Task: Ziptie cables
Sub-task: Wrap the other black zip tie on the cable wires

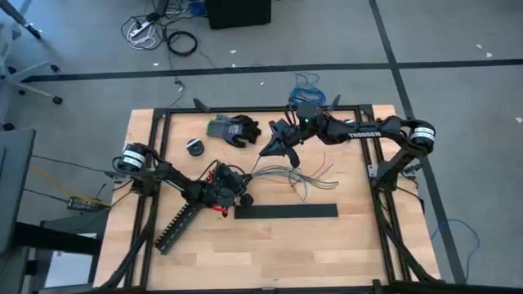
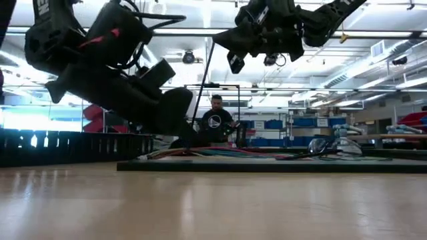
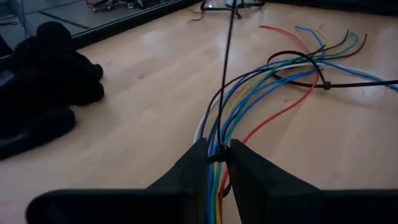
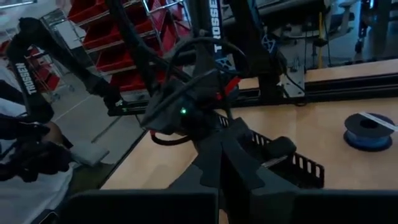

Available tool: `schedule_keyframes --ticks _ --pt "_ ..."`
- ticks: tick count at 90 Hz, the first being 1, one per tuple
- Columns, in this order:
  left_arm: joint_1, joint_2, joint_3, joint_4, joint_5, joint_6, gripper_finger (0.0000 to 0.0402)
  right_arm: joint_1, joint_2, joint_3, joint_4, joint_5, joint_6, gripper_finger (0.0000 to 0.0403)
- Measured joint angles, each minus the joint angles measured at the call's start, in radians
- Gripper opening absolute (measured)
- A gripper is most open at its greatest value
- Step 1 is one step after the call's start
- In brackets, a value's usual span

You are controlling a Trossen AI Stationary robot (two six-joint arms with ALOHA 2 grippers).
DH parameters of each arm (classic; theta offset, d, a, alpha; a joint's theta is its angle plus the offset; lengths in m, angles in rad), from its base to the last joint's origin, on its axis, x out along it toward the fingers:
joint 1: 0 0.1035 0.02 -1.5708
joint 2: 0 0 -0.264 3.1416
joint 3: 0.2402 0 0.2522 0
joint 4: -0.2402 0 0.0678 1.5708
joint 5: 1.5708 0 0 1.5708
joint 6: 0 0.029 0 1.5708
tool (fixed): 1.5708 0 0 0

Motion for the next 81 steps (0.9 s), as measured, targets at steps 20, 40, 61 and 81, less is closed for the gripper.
schedule_keyframes --ticks 20,40,61,81 --pt "0.016 -0.002 -0.021 0.001 0.012 -0.027 0.0053 -0.016 0.000 0.000 -0.004 -0.011 0.001 0.0000" --pt "0.021 -0.003 -0.026 0.000 0.030 -0.032 0.0053 -0.038 0.000 0.000 -0.001 -0.015 0.001 0.0000" --pt "0.021 -0.004 -0.026 -0.029 0.044 -0.045 0.0053 -0.046 0.000 0.000 0.018 -0.038 0.008 0.0000" --pt "0.021 -0.004 -0.026 -0.056 0.046 -0.067 0.0053 -0.062 0.000 0.000 0.024 -0.059 0.010 0.0000"
